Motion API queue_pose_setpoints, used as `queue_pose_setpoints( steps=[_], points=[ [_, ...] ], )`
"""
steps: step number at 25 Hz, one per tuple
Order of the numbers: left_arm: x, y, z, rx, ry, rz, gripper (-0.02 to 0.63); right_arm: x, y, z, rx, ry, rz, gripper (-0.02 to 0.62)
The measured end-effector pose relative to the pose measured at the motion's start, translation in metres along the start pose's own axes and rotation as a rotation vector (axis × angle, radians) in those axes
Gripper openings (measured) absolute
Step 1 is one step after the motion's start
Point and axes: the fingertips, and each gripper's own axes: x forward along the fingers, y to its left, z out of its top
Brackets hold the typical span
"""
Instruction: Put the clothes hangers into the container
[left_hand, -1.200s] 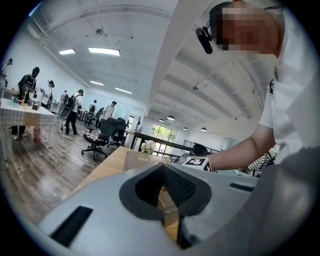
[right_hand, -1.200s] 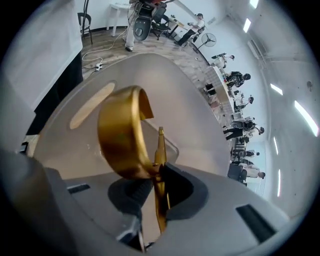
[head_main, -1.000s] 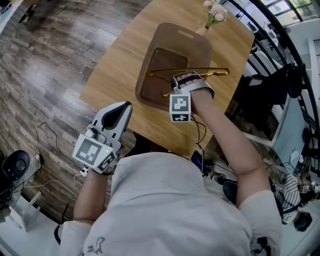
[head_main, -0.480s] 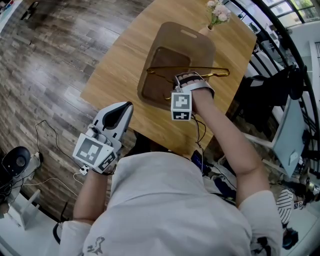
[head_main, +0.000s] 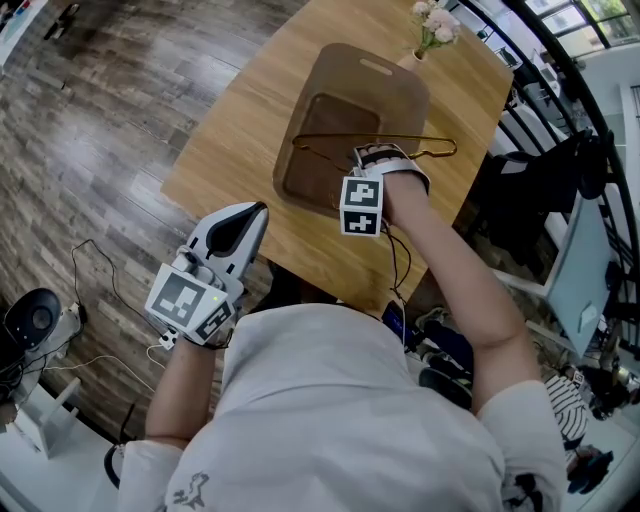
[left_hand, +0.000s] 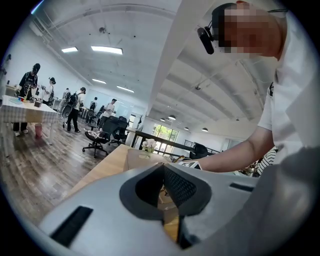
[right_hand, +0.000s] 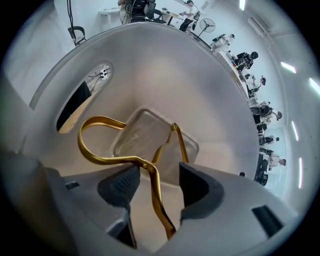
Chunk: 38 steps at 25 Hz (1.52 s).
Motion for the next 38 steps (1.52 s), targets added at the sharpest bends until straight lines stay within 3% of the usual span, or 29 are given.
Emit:
queue_pose_setpoints(
  steps=[7, 18, 30, 38],
  points=[
    [-0.002, -0.008, -0.001, 0.003, -0.004, 0.003, 0.006, -0.016, 0.005, -0.006, -0.011, 0.003, 0.031, 0.278],
    [0.001, -0.034, 0.004, 0.033, -0.022, -0.005, 0.006, -0.055, 0.004, -0.007, 0.042, -0.063, -0.038, 0.278],
    [-0.008, -0.083, 0.009, 0.084, -0.041, -0.008, 0.006, -0.132, 0.013, -0.002, 0.142, -0.207, -0.147, 0.278],
    [-0.01, -0.124, 0.011, 0.136, -0.055, -0.006, 0.006, -0.185, 0.027, -0.01, 0.281, -0.365, -0.236, 0.255]
  ],
)
